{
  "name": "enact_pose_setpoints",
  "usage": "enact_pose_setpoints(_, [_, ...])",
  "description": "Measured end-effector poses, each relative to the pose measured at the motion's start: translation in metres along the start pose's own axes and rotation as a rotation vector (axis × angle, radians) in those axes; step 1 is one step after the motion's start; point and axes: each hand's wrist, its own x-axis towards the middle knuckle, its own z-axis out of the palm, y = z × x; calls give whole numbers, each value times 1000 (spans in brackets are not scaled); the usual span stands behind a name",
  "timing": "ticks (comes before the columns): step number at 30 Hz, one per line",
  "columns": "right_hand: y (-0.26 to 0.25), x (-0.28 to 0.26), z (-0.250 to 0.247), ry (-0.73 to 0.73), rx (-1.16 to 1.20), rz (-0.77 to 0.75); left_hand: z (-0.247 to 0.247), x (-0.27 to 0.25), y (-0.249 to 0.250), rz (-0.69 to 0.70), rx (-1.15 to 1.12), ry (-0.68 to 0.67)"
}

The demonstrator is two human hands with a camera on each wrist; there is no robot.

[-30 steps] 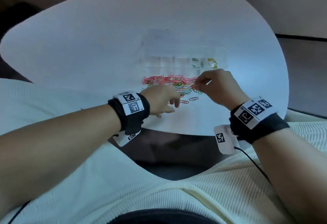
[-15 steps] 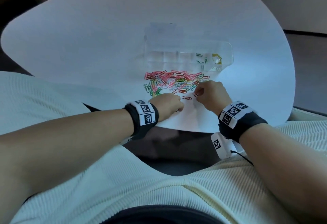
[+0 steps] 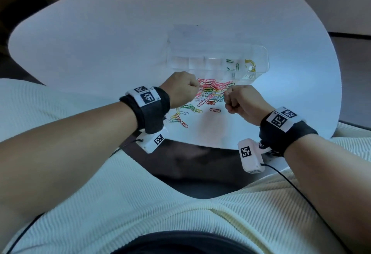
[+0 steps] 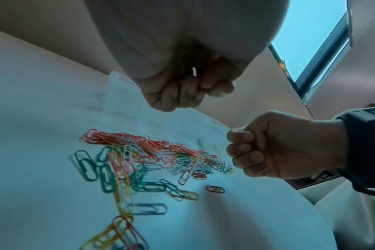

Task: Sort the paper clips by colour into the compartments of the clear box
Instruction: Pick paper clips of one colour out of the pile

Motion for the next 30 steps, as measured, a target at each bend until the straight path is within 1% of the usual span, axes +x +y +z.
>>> enact_pose_setpoints(1, [1, 0, 2, -23, -87, -23, 0, -1, 0, -7, 13, -43])
enact_pose_setpoints(2, [3, 1, 3, -30, -239, -60, 1, -2, 1, -11, 44, -102])
enact_pose_setpoints(4, [10, 2, 5, 18, -617, -167, 6, -4, 1, -17, 180, -239])
enact_pose_setpoints(5, [13, 3, 6, 60, -768, -222, 10, -5, 0, -24, 281, -311])
enact_pose_setpoints(6, [15, 2, 7, 95, -863, -260, 13, -7, -2, -23, 381, -368])
enact_pose_setpoints(7, [17, 2, 7, 122, -911, -279, 16, -8, -6, -18, 461, -411])
enact_pose_setpoints(10, [22, 6, 6, 167, -973, -280, 21, -9, -14, 16, 583, -463])
enact_pose_setpoints(14, [24, 6, 10, 135, -1044, -253, 21, -8, -15, 26, 664, -459])
enact_pose_setpoints(21, [23, 8, 13, 116, -1077, -137, 26, -6, -18, 12, 725, -432])
enact_pose_setpoints(24, [25, 11, 12, 85, -1114, -78, 30, -5, -18, 15, 725, -433])
enact_pose_setpoints(30, [24, 7, 14, 36, -1169, -32, 36, -6, -16, 29, 760, -434])
